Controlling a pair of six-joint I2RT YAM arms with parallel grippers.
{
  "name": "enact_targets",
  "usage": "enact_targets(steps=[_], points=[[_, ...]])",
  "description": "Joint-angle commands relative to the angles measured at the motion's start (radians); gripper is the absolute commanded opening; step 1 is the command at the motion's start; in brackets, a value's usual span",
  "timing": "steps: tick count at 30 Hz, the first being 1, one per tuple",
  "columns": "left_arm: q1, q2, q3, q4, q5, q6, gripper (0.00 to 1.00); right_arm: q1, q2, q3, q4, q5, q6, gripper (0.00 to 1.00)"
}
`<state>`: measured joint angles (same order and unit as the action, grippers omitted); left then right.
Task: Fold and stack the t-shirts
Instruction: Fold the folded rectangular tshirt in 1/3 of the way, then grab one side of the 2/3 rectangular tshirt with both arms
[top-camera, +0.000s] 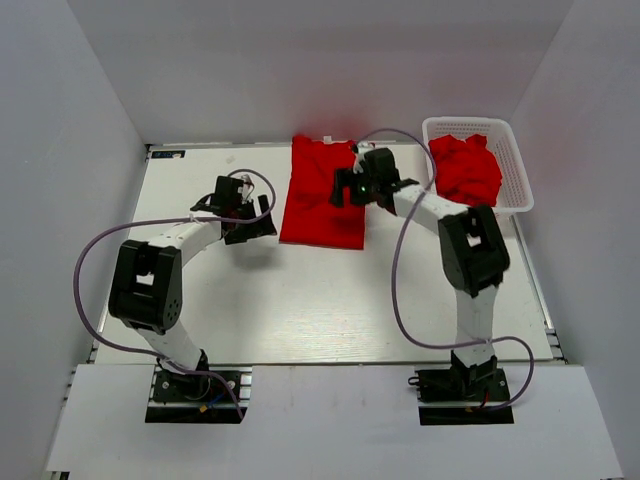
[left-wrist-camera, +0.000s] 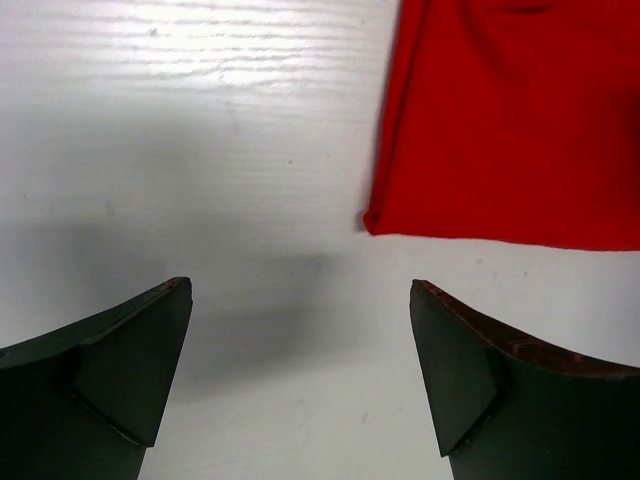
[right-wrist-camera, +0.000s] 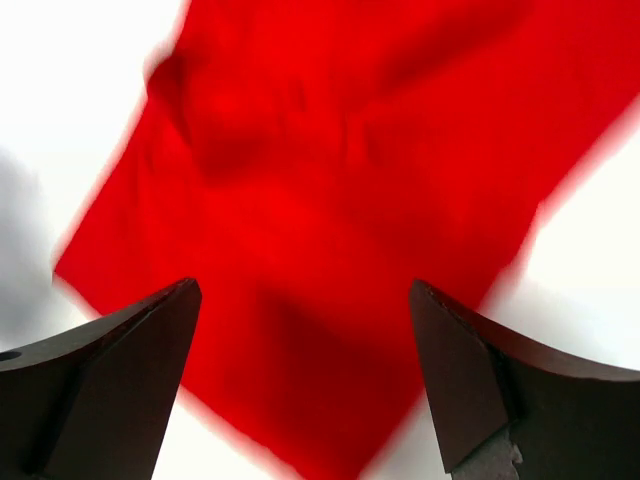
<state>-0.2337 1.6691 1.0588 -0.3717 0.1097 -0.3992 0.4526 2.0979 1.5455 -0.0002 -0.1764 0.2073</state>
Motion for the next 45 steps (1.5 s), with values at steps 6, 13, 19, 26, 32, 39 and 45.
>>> enact_targets(steps=[6,13,19,26,32,39,45], points=[[-0.05,0.159,0.125,0.077,0.111,0.089,0.99,0.004,-0.286,-0.367,-0.155,0.089,0.154,0.9],[-0.09,0.268,0.182,0.047,0.081,0.099,0.86,0.0,-0.233,-0.407,-0.133,0.022,0.192,0.87],[-0.108,0.268,0.144,0.057,0.081,0.108,0.63,0.003,-0.194,-0.42,-0.101,-0.023,0.21,0.82],[-0.118,0.256,0.078,0.082,0.133,0.108,0.29,0.003,-0.222,-0.498,-0.081,-0.029,0.222,0.66],[-0.118,0.247,0.059,0.103,0.142,0.097,0.0,0.001,-0.226,-0.524,-0.037,-0.038,0.231,0.03],[-0.148,0.01,-0.072,0.093,0.101,0.086,0.0,0.008,-0.436,-0.624,-0.124,0.002,0.163,0.0],[-0.196,-0.233,-0.181,0.036,0.174,0.04,0.0,0.011,-0.666,-0.677,-0.345,-0.046,0.103,0.0]])
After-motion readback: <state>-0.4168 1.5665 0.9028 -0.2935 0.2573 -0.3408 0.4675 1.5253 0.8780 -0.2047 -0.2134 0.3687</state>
